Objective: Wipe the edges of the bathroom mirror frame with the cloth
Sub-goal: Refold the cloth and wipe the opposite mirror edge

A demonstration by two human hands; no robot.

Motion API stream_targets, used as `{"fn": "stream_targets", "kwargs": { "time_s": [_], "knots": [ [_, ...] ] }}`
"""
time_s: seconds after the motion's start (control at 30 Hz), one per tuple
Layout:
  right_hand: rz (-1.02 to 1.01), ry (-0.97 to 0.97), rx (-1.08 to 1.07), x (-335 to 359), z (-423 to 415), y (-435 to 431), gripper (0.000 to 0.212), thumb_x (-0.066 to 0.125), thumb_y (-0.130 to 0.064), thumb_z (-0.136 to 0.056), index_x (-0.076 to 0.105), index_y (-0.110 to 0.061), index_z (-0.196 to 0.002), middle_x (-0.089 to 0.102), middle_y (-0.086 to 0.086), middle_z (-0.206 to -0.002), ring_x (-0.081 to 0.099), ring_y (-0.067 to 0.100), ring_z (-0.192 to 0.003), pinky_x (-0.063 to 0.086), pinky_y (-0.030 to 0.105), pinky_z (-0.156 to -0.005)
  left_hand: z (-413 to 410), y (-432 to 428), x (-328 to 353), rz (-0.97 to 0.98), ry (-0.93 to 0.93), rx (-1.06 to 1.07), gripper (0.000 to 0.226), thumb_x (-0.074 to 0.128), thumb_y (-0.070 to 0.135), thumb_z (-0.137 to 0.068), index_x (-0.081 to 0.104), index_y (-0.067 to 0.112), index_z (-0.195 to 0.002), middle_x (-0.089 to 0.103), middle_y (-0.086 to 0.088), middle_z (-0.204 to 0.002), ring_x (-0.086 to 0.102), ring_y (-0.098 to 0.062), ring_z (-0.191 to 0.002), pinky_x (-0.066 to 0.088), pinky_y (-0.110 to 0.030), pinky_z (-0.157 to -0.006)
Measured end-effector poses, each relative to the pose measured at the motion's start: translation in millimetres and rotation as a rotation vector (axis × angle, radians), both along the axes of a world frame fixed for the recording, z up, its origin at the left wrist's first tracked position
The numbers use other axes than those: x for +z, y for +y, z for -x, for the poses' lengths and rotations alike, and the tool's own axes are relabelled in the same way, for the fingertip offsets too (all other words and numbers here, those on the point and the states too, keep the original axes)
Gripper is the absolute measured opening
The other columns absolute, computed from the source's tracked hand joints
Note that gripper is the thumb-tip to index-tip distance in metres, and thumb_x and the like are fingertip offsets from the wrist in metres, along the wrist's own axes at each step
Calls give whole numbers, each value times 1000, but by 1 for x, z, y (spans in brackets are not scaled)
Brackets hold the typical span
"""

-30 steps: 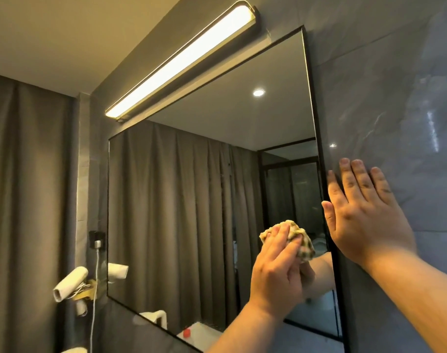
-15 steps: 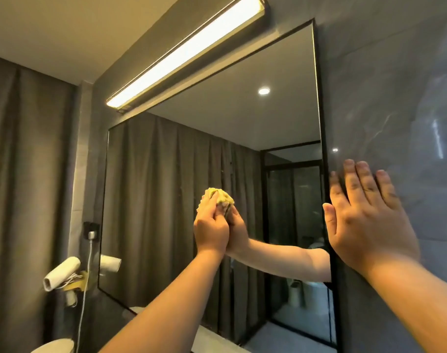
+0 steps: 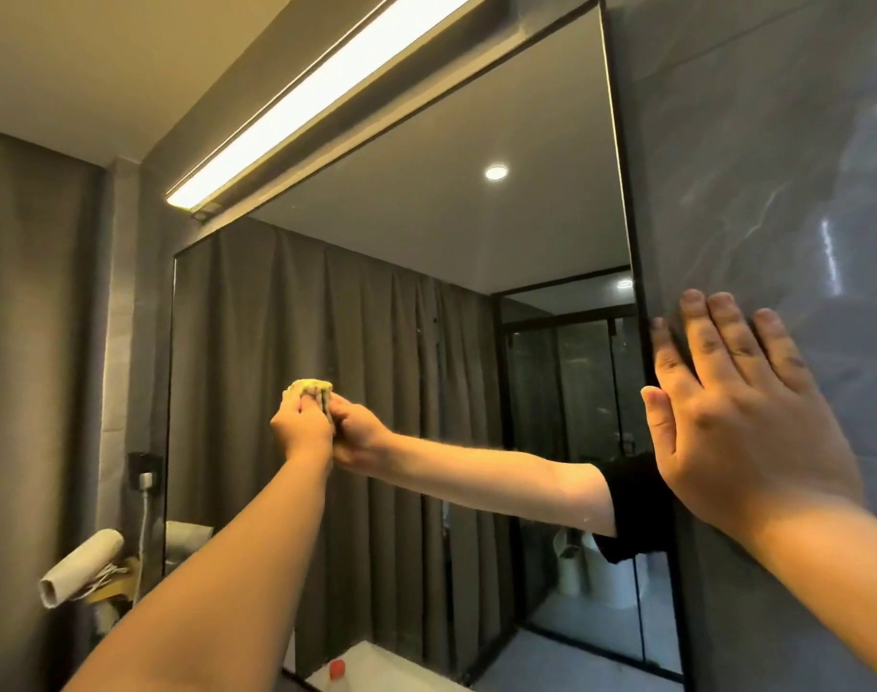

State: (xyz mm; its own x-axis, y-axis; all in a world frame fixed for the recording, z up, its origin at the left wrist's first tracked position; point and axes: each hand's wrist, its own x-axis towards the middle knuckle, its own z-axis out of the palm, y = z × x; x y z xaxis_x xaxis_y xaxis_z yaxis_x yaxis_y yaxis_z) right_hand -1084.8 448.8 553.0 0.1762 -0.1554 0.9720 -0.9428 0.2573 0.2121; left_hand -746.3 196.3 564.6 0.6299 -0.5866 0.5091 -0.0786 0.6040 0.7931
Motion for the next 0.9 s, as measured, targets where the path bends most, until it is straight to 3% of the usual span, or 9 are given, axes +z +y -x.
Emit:
{"fn": "stream_targets", "kwargs": {
  "time_s": [0.1, 0.23, 0.33, 0.4, 0.5, 0.6, 0.7, 0.8, 0.9],
  "knots": [
    [8, 1, 6, 0, 2, -1, 59, 31, -33, -98, 42, 3, -143, 31, 30, -152, 26, 43, -145, 14, 55, -121, -3, -3, 10, 2, 53, -49, 26, 48, 14, -89, 72, 17, -99, 72, -6, -98, 66, -25, -93, 49, -29, -81],
    [23, -8, 18, -1, 1, -2, 59, 32, -32, -97, 43, 4, -143, 31, 31, -152, 26, 44, -145, 13, 55, -121, -3, 4, 8, 96, -55, -102, 28, 46, 9, -91, 72, 16, -98, 69, -1, -96, 60, -13, -85, 48, -23, -78],
    [10, -8, -4, 0, 0, -2, 59, 29, -33, -98, 41, 3, -143, 31, 30, -153, 26, 43, -145, 14, 55, -121, 0, 4, 14, 116, -169, -82, 24, 47, 17, -89, 70, 23, -94, 69, 1, -91, 62, -17, -86, 49, -27, -76],
    [5, -12, -6, -1, 1, -2, 60, 28, -33, -98, 41, 3, -143, 31, 30, -153, 26, 43, -145, 14, 55, -121, 8, 11, 19, 115, -231, -59, 22, 47, 21, -91, 68, 23, -96, 69, -2, -94, 63, -20, -89, 50, -29, -79],
    [5, -13, -12, -1, 1, -2, 60, 28, -34, -99, 42, 3, -144, 30, 30, -153, 26, 44, -144, 14, 55, -121, 19, 23, 27, 163, -293, -18, 24, 48, 17, -97, 67, 16, -110, 67, 2, -107, 59, -16, -95, 43, -21, -80],
    [2, -18, -13, -1, 0, -2, 60, 27, -34, -99, 42, 3, -143, 30, 31, -153, 27, 44, -144, 14, 55, -121, 28, 34, 30, 184, -310, -59, 29, 47, 15, -99, 64, 14, -123, 64, 4, -121, 57, -13, -107, 42, -21, -91],
    [2, -18, -12, -1, -1, -1, 60, 27, -33, -99, 42, 4, -143, 31, 31, -152, 28, 45, -144, 14, 55, -121, 36, 40, 38, 263, -395, -89, 30, 48, 20, -97, 65, 15, -122, 65, 1, -123, 58, -18, -116, 44, -24, -96],
    [-6, -19, -9, 0, -1, 0, 60, 27, -33, -99, 42, 4, -143, 31, 31, -152, 27, 44, -144, 14, 55, -121, 56, 53, 51, 375, -465, -141, 36, 51, 18, -96, 63, 20, -130, 54, 7, -140, 43, -7, -135, 32, -22, -113],
    [-15, -25, -8, -1, -1, 0, 60, 26, -33, -99, 42, 4, -143, 31, 31, -152, 27, 44, -144, 15, 56, -120, 88, 76, 62, 557, -574, -153, 39, 53, 7, -93, 62, 14, -130, 49, 9, -140, 35, 1, -136, 21, -21, -118]
  ]
}}
